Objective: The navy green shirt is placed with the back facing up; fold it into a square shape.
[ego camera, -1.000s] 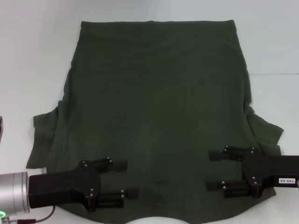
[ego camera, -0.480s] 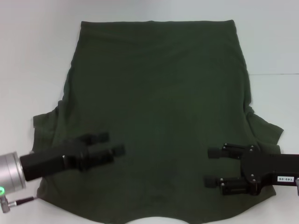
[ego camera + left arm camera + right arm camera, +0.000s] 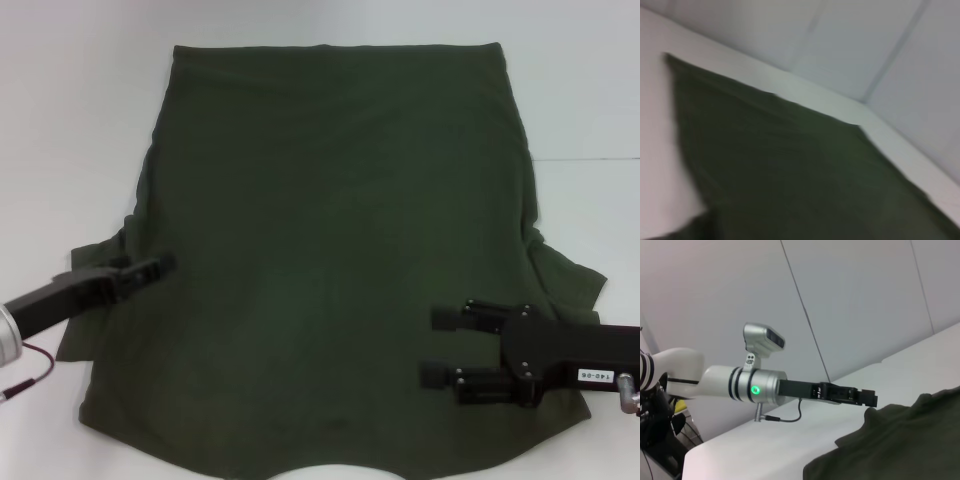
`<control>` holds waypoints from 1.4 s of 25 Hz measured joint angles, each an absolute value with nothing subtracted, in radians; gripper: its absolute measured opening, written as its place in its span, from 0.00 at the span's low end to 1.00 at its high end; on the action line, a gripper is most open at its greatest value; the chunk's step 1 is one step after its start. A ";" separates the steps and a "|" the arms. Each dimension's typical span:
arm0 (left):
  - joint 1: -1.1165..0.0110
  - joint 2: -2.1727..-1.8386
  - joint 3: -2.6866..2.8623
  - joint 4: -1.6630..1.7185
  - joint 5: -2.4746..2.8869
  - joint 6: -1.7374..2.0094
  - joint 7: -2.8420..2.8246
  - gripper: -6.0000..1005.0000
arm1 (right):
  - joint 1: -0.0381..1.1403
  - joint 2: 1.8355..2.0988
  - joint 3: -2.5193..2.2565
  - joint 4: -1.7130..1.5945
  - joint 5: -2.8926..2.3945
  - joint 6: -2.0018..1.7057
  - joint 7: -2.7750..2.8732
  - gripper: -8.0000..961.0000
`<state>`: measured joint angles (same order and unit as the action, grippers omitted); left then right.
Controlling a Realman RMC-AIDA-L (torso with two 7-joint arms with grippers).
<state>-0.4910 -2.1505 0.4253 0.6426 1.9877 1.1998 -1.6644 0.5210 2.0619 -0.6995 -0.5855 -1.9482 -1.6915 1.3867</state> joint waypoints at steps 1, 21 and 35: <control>-0.493 -2.150 0.425 0.643 1.988 1.163 -1.675 0.87 | 0.523 2.065 -0.698 -0.584 -1.948 -1.690 1.387 0.94; -0.505 -2.152 0.470 0.589 1.997 0.866 -1.715 0.87 | 0.539 2.074 -0.696 -0.586 -1.940 -1.673 1.404 0.95; -0.511 -2.155 0.499 0.586 2.010 0.848 -1.703 0.84 | 0.538 2.071 -0.696 -0.588 -1.940 -1.671 1.413 0.94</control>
